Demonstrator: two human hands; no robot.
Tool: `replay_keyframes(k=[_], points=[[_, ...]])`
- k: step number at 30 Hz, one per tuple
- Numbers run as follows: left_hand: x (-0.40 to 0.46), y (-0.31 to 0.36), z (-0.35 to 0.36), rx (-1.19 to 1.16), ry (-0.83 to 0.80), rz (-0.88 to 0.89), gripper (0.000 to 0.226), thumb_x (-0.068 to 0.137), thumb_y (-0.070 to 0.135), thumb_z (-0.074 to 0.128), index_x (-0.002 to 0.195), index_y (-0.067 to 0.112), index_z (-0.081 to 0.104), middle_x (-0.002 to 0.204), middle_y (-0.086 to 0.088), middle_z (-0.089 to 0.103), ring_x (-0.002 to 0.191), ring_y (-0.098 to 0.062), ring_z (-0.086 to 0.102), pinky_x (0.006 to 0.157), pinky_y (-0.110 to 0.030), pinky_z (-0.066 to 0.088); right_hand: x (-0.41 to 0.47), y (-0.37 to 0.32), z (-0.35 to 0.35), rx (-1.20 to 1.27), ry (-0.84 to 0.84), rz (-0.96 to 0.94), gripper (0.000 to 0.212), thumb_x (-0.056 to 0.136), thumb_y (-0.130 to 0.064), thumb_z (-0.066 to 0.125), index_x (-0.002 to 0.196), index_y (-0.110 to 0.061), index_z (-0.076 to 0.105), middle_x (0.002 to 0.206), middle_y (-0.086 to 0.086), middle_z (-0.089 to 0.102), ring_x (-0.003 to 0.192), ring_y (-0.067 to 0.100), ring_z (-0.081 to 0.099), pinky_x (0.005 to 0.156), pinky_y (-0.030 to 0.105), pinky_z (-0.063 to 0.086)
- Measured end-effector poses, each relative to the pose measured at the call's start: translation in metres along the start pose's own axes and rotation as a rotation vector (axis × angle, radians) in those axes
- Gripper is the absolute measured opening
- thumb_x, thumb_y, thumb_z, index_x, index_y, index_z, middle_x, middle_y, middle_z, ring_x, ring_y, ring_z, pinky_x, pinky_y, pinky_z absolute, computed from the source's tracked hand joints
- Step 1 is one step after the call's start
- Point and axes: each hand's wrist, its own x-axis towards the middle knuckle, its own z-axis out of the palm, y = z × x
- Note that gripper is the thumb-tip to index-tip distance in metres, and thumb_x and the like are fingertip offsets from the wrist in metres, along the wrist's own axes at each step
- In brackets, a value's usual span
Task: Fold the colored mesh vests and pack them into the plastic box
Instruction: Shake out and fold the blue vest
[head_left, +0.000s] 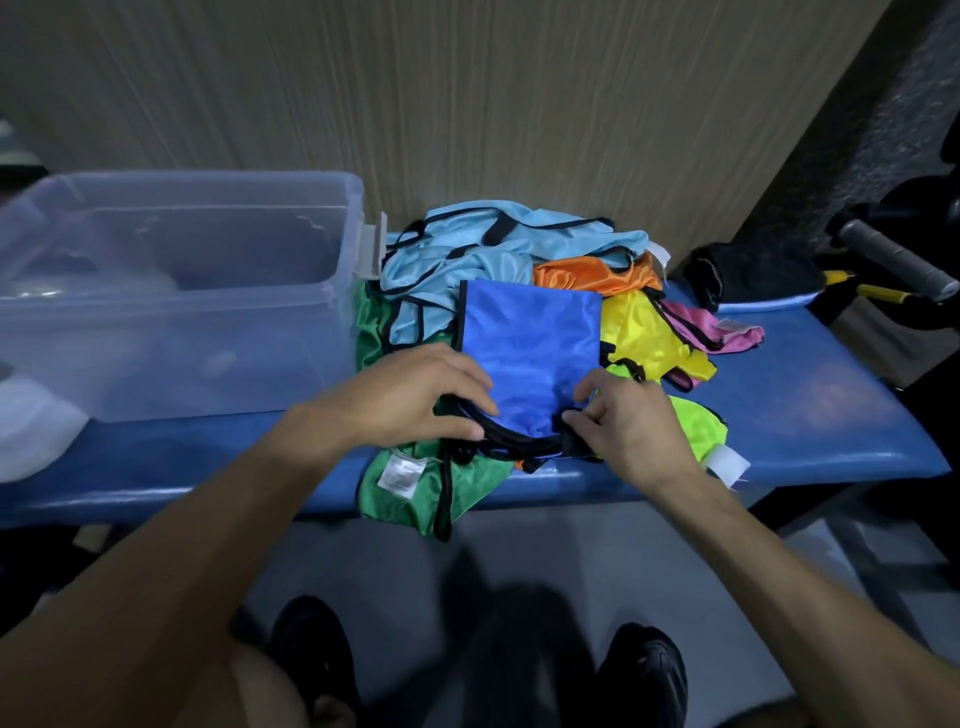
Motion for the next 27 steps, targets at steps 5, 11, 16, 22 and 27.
replay_keyframes(k=[5,11,16,22,27], points=[[0.003,0.0,0.003,0.129,0.084,-0.039,0.025,0.093,0.051,0.066,0.114,0.04,0.075,0.126,0.018,0.066,0.119,-0.007,0.051,0.094,-0.037,0.049,-0.016,-0.004,-0.008,-0.276,0.013,-0.351,0.045,0.098,-0.056,0.038,0.109,-0.021,0.065,0.076,0.003,0.068,0.085,0.029,0.059,0.075,0.039,0.041],[-0.018,0.012,0.007,0.05,0.164,-0.069,0.024,0.093,0.05,0.067,0.113,0.037,0.068,0.118,0.019,0.058,0.111,-0.007,0.052,0.095,-0.036,0.047,-0.025,-0.011,-0.002,-0.481,0.061,-0.496,0.063,0.081,-0.067,0.065,0.128,-0.025,0.061,0.084,-0.005,0.069,0.087,0.025,0.058,0.074,0.039,0.04],[-0.039,0.038,0.024,0.248,0.288,-0.003,0.033,0.081,0.06,0.073,0.094,0.031,0.065,0.095,0.015,0.055,0.087,-0.012,0.053,0.065,-0.03,0.045,-0.018,-0.014,0.003,-0.53,0.148,-0.56,0.059,0.072,-0.061,0.079,0.116,-0.022,0.069,0.076,-0.002,0.065,0.078,0.026,0.057,0.07,0.039,0.037],[-0.043,0.033,0.04,0.348,0.341,-0.095,0.016,0.082,0.033,0.081,0.088,0.021,0.072,0.095,0.006,0.057,0.087,-0.018,0.054,0.057,-0.028,0.044,-0.017,-0.011,0.004,-0.535,0.115,-0.566,0.051,0.074,-0.044,0.079,0.118,-0.02,0.069,0.074,-0.001,0.063,0.079,0.027,0.056,0.071,0.038,0.033],[-0.052,0.027,0.025,0.177,0.202,-0.089,0.026,0.088,0.057,0.06,0.088,0.031,0.065,0.105,0.014,0.05,0.095,-0.011,0.046,0.075,-0.032,0.043,-0.016,-0.01,0.004,-0.536,0.081,-0.564,0.054,0.07,-0.036,0.08,0.119,-0.017,0.068,0.074,0.001,0.063,0.08,0.028,0.056,0.071,0.039,0.025]])
